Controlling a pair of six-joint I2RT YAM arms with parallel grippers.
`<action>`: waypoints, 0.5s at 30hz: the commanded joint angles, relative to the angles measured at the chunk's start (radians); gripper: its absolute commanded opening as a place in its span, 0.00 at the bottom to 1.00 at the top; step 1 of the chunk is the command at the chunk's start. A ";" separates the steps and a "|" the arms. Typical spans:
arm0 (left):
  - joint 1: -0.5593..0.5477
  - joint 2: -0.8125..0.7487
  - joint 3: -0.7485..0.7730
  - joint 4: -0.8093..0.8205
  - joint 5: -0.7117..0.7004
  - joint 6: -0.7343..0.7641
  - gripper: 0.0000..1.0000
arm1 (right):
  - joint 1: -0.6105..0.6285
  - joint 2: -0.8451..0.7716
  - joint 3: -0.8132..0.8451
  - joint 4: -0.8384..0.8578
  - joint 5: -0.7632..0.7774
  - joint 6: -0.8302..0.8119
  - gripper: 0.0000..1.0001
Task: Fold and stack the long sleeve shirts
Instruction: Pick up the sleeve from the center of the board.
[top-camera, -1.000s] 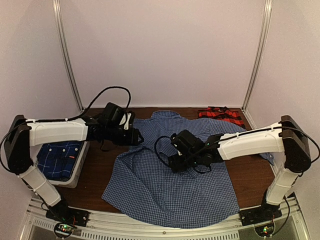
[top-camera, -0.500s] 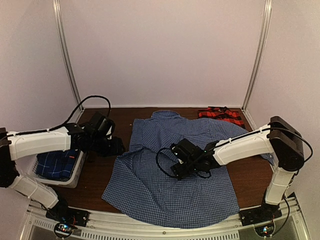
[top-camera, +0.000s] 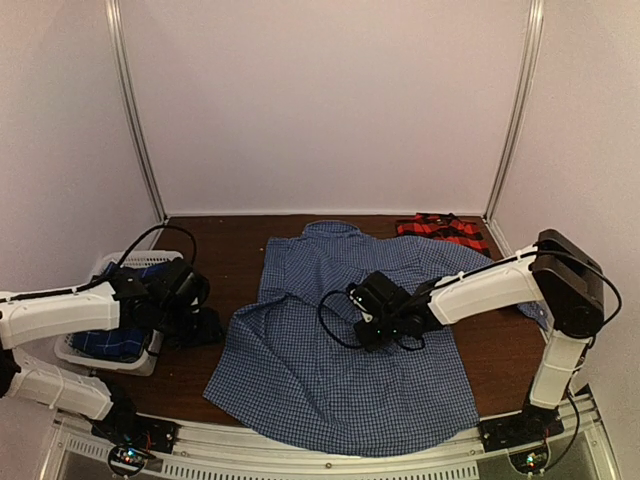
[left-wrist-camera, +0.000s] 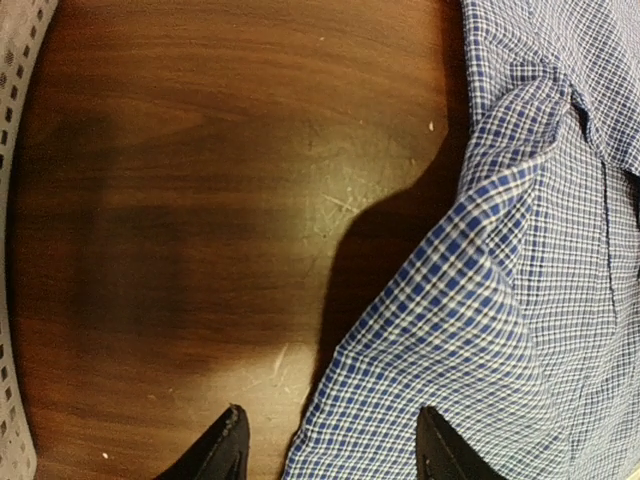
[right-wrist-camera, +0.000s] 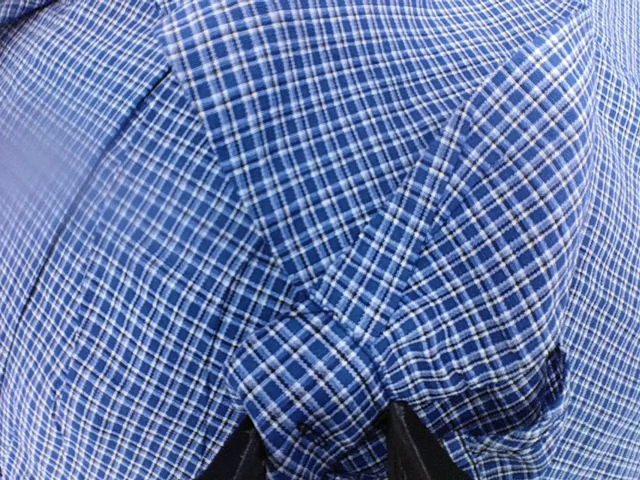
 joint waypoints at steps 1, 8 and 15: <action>-0.004 -0.073 -0.021 -0.064 -0.046 -0.029 0.58 | -0.015 -0.027 0.002 0.019 -0.017 0.048 0.37; -0.017 -0.121 -0.101 -0.067 0.005 -0.043 0.58 | -0.017 -0.035 0.069 -0.012 0.013 0.112 0.19; -0.073 -0.189 -0.190 -0.062 0.038 -0.112 0.57 | -0.021 -0.108 0.144 -0.089 0.071 0.146 0.13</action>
